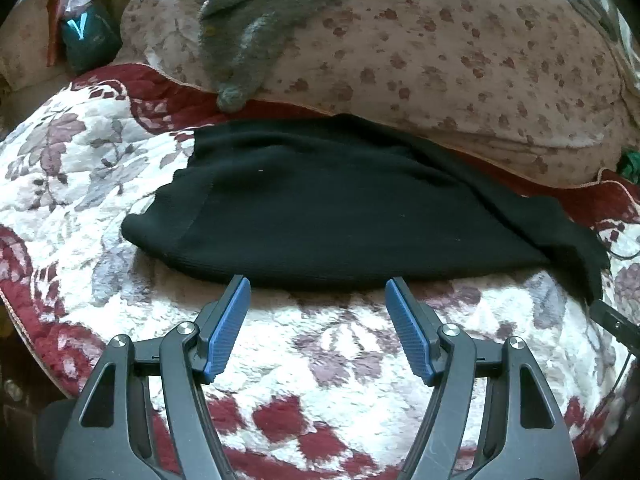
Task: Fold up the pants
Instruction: 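Approach the black pants waistband with both grippers open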
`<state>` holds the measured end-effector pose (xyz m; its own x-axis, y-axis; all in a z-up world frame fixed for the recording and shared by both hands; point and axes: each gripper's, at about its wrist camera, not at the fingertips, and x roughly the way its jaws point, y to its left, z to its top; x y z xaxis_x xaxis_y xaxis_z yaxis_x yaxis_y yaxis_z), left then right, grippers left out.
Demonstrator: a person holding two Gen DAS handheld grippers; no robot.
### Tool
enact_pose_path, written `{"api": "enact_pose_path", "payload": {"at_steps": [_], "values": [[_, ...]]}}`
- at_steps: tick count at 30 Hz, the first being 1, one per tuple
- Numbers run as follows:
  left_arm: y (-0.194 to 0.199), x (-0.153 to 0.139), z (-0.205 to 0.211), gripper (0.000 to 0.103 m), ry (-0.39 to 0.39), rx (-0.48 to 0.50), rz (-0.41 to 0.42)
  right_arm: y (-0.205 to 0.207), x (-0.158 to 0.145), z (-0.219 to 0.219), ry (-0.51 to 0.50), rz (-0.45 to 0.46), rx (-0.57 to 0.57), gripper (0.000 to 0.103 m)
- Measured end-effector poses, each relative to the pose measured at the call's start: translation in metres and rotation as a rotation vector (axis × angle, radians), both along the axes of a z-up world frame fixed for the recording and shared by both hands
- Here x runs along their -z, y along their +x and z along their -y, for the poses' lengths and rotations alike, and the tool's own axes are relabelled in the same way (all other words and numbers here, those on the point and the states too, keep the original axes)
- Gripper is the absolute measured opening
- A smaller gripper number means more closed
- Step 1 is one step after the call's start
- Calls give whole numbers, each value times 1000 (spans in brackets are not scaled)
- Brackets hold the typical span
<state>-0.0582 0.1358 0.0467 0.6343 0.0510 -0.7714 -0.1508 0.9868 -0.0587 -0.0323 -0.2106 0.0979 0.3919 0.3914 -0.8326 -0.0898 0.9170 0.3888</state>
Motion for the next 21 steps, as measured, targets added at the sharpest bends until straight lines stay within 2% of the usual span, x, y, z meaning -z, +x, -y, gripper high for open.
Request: {"api": "enact_pose_path", "payload": {"at_steps": [7,12,19,21], "values": [[-1,3,-16,70,-33,-37,-16,-4,10,3,22,24,16,83],[-3,6,-27,70,-41,-71,-20,-2,7,16,-2,44,46,82],[-1,12,-34,70,-44,-86,-34,10,10,24,-9,32,63,81],[0,14,-35,70,-44,-88,-40,13,15,26,-17,24,72,78]]}}
